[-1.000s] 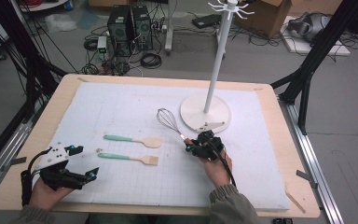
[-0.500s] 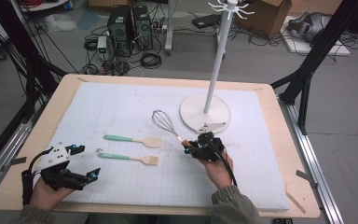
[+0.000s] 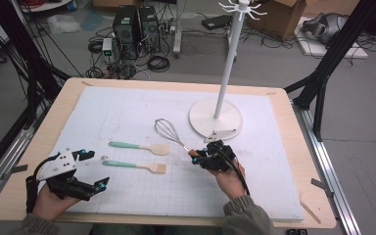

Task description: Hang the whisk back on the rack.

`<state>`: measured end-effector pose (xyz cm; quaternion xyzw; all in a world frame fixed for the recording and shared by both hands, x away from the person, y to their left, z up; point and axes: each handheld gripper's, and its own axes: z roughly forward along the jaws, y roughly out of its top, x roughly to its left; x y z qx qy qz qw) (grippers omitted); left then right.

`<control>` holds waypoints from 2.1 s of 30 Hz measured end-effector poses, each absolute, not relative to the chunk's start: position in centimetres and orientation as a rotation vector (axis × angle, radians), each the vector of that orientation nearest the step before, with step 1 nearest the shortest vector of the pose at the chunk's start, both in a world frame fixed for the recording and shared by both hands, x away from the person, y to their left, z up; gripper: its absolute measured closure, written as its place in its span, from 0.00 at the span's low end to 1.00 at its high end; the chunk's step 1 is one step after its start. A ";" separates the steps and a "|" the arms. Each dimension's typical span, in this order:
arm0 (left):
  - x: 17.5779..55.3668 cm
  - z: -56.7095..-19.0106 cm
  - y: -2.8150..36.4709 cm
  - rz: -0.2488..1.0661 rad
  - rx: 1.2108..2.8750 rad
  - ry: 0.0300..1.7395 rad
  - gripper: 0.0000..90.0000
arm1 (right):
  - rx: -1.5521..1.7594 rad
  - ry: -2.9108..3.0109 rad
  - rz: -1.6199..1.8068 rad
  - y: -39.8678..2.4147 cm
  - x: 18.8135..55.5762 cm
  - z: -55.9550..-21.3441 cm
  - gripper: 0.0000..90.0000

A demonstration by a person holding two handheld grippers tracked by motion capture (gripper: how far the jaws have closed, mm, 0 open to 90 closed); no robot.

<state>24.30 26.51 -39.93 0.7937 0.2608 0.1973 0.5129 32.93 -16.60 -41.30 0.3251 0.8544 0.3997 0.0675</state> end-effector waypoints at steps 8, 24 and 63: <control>24.7 -38.6 25.6 0.470 1.921 0.553 0.02 | 0.919 2.611 1.218 -16.0 32.5 -41.0 0.78; 25.4 -37.4 22.9 0.426 1.963 0.446 0.02 | 0.804 2.690 1.224 -15.0 32.0 -40.7 0.78; 27.0 -35.3 18.7 0.388 2.101 0.199 0.22 | 0.538 2.828 1.196 -10.6 30.4 -39.9 0.78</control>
